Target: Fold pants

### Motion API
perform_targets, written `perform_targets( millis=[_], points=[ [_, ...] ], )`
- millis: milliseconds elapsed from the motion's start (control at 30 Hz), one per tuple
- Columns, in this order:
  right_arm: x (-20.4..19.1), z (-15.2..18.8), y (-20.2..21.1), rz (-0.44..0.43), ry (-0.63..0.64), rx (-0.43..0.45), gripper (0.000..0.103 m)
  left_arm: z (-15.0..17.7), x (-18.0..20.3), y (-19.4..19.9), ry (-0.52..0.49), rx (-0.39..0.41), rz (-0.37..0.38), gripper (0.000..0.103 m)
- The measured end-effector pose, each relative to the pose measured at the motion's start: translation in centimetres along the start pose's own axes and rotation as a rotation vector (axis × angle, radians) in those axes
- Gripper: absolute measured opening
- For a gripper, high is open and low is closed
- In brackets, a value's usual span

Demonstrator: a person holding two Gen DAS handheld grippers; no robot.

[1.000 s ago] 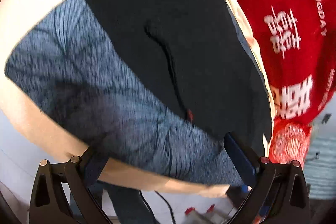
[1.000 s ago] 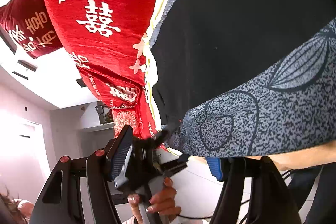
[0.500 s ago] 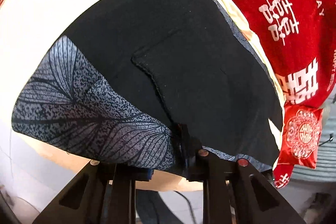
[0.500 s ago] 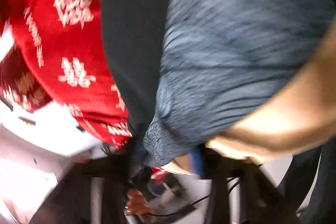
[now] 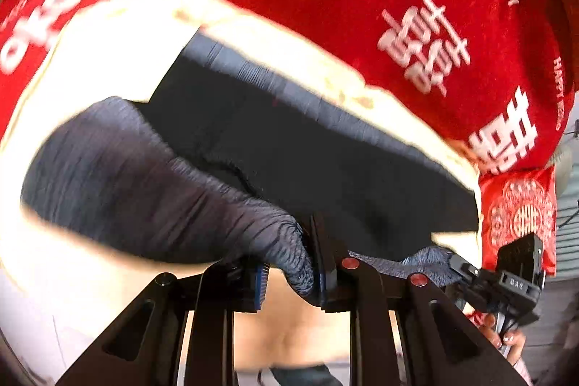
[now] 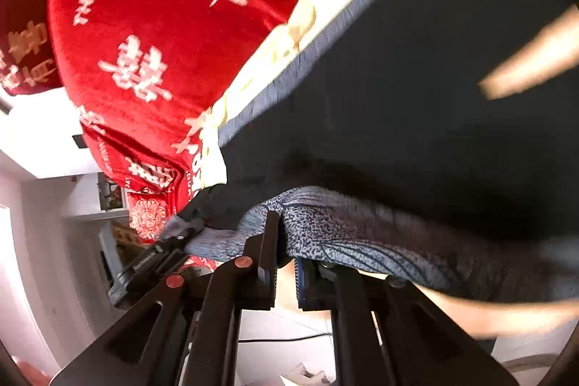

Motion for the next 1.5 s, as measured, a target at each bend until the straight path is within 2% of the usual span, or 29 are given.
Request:
perform_targets(
  millis=[133, 200, 267, 367, 467, 500, 567, 600, 633, 667, 700, 733, 767, 800, 833, 933, 1000, 1100, 1167, 1200, 1233, 1300, 1333, 1433, 1500],
  points=[
    [0.6, -7.3, -3.1, 0.064, 0.029, -0.059, 0.010, -6.2, 1.5, -3.3, -0.025, 0.033, -0.034, 0.022],
    [1.3, -9.9, -5.0, 0.093, 0.052, -0.087, 0.010, -8.7, 1.3, -6.4, -0.040, 0.037, -0.084, 0.022],
    [2.7, -12.4, -7.0, 0.144, 0.072, -0.113, 0.010, -9.8, 0.3, -9.0, -0.011, 0.011, -0.122, 0.022],
    [4.7, -14.3, -9.9, 0.200, 0.062, -0.169, 0.011, -10.5, -1.5, -12.8, 0.046, -0.039, -0.175, 0.025],
    [4.5, -14.9, -10.8, 0.185, 0.067, -0.209, 0.012, -10.9, -1.9, -13.0, 0.087, -0.044, -0.171, 0.025],
    [4.3, -14.7, -10.7, 0.179, 0.070, -0.219, 0.018, -10.9, -1.8, -12.4, 0.087, -0.060, -0.161, 0.027],
    [3.0, -14.1, -10.1, 0.163, 0.092, -0.222, 0.040, -10.9, -1.6, -10.9, 0.072, -0.062, -0.150, 0.030],
    [2.3, -13.8, -9.6, 0.163, 0.116, -0.213, 0.061, -10.8, -1.5, -10.2, 0.060, -0.063, -0.155, 0.034],
    [1.1, -13.6, -8.8, 0.179, 0.157, -0.180, 0.078, -10.8, -1.5, -9.2, 0.040, -0.052, -0.186, 0.057],
    [0.2, -13.4, -8.2, 0.197, 0.190, -0.150, 0.079, -11.0, -1.8, -7.8, 0.022, -0.017, -0.245, 0.068],
    [-0.8, -13.1, -7.7, 0.207, 0.226, -0.132, 0.079, -11.1, -1.7, -6.7, 0.015, 0.016, -0.270, 0.076],
    [-1.7, -12.4, -7.1, 0.215, 0.267, -0.125, 0.078, -11.1, -1.4, -5.8, 0.000, 0.038, -0.274, 0.076],
    [-2.5, -11.7, -7.1, 0.217, 0.296, -0.125, 0.070, -11.1, -1.2, -5.5, -0.013, 0.039, -0.279, 0.076],
    [-2.8, -11.1, -7.3, 0.222, 0.323, -0.133, 0.055, -10.9, -1.1, -5.4, -0.030, 0.039, -0.296, 0.076],
    [-3.2, -10.4, -8.3, 0.245, 0.365, -0.159, 0.045, -10.7, -0.8, -5.8, -0.057, 0.037, -0.315, 0.076],
    [-3.0, -9.7, -11.2, 0.313, 0.482, -0.198, 0.041, -10.5, 0.2, -8.7, -0.119, 0.006, -0.369, 0.076],
    [-3.2, -10.4, -13.4, 0.354, 0.570, -0.183, 0.041, -10.7, 0.4, -10.5, -0.122, 0.016, -0.383, 0.076],
    [-1.0, -12.4, -15.3, 0.390, 0.560, -0.178, 0.040, -11.2, 0.3, -13.0, -0.108, 0.028, -0.436, 0.076],
    [0.3, -14.2, -15.8, 0.430, 0.533, -0.135, 0.034, -11.4, -0.6, -14.2, -0.092, 0.031, -0.481, 0.076],
    [0.5, -15.0, -15.5, 0.442, 0.518, -0.105, 0.034, -11.7, -0.6, -14.2, -0.108, 0.052, -0.499, 0.079],
    [0.3, -15.8, -14.5, 0.437, 0.485, -0.064, 0.037, -11.7, -0.6, -14.2, -0.120, 0.050, -0.511, 0.079],
    [-0.3, -16.3, -12.7, 0.377, 0.434, -0.027, 0.040, -11.7, -0.6, -13.8, -0.125, 0.038, -0.518, 0.079],
    [-0.7, -16.2, -11.3, 0.337, 0.410, -0.020, 0.045, -11.4, -0.6, -13.4, -0.123, 0.024, -0.523, 0.079],
    [-0.6, -14.8, -7.5, 0.301, 0.385, -0.011, 0.062, -10.3, -0.4, -11.6, -0.136, 0.011, -0.532, 0.079],
    [0.2, -13.2, -5.0, 0.293, 0.358, -0.013, 0.063, -9.0, 0.2, -10.6, -0.155, 0.002, -0.540, 0.079]
  ],
)
Point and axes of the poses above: each gripper's, at about its wrist camera, not at the fingertips, and y roughly against the way its jaws point, x to its right, z to its underside, the point moved 10 cm from there along -y, roughly the way its jaws point, and after that the axes turned 3 degrees about -z, right-handed, at the moved point
